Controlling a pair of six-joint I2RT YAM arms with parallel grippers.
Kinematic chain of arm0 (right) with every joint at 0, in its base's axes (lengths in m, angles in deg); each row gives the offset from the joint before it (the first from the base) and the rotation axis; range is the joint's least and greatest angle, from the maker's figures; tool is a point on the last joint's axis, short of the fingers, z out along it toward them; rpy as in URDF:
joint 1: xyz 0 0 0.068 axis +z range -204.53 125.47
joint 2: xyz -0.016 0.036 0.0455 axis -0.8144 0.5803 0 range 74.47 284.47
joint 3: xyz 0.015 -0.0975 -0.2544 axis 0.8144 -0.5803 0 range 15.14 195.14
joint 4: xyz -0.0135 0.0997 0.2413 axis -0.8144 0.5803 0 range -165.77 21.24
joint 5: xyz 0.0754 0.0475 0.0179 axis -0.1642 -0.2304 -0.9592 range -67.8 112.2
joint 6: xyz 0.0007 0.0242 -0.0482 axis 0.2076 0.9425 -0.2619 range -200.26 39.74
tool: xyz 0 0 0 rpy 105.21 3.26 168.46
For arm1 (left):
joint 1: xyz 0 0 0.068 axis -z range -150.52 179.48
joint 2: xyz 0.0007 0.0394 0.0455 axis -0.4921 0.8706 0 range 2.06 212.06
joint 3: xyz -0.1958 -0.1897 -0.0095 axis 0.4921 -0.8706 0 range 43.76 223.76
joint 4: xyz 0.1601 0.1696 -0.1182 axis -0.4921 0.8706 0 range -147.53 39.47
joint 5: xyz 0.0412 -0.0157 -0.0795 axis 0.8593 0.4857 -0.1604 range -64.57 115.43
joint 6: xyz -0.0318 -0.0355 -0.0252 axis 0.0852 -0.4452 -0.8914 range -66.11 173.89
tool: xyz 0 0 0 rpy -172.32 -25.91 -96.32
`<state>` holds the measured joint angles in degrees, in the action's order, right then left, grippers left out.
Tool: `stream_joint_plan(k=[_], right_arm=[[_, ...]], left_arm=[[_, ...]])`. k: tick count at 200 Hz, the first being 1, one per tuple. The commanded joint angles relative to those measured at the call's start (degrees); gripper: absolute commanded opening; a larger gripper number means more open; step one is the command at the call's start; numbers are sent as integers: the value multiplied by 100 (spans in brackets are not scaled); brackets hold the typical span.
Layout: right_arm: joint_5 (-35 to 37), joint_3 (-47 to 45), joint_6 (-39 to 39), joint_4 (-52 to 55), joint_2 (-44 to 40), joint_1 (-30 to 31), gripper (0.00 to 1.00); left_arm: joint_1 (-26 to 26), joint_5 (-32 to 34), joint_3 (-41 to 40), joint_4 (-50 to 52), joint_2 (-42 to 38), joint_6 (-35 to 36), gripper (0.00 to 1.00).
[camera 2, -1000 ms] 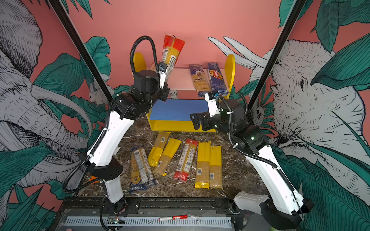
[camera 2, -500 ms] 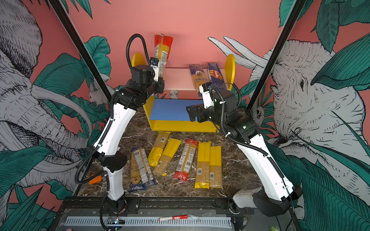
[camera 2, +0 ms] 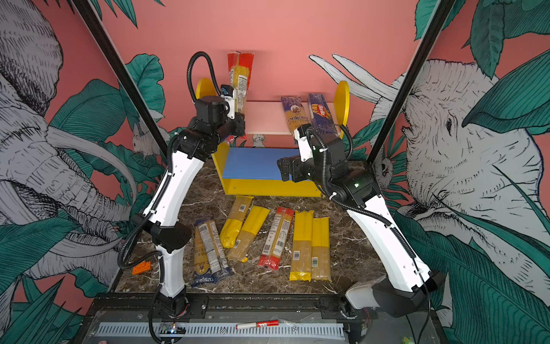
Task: Arrange pasta packages on shelves
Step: Place the pasta bag on the shelf.
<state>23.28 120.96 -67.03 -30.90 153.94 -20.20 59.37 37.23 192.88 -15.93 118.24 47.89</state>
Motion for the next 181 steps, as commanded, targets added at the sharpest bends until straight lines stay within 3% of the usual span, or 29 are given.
stream_joint_plan(k=[1,64,91,106,128,181], right_arm=[[120,101,-32,-54,-19,-48,99],[-8,7,147,-21,-82,-74,99],[53,-37,159,22,-182,-75,99],[75,-26,146,88,-208,-82,99],[70,-87,92,94,-263,-84,99],[135,-189,-11,81,-307,-144,99]], left_arm=[[-62,-75,364,-1040,-193,-85,3],[-105,-341,566,-812,-1,-155,31],[-234,-449,557,-813,71,-373,35],[-328,-552,557,-788,123,-514,50],[-378,-628,541,-742,168,-586,55],[-379,-711,448,-706,116,-680,55]])
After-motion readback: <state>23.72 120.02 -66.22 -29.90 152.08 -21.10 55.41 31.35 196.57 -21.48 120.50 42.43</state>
